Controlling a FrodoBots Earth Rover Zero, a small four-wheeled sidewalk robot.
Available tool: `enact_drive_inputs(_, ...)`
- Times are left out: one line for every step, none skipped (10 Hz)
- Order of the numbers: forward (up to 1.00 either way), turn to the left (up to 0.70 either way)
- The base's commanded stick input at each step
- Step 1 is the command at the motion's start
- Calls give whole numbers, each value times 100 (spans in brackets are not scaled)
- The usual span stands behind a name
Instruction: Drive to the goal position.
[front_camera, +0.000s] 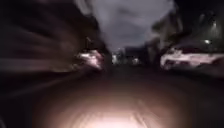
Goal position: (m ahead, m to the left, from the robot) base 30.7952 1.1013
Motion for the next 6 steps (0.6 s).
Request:
enact_drive_inputs(100,-27)
enact_drive_inputs(100,-27)
enact_drive_inputs(100,-27)
enact_drive_inputs(100,-22)
enact_drive_inputs(100,-1)
enact_drive_inputs(100,0)
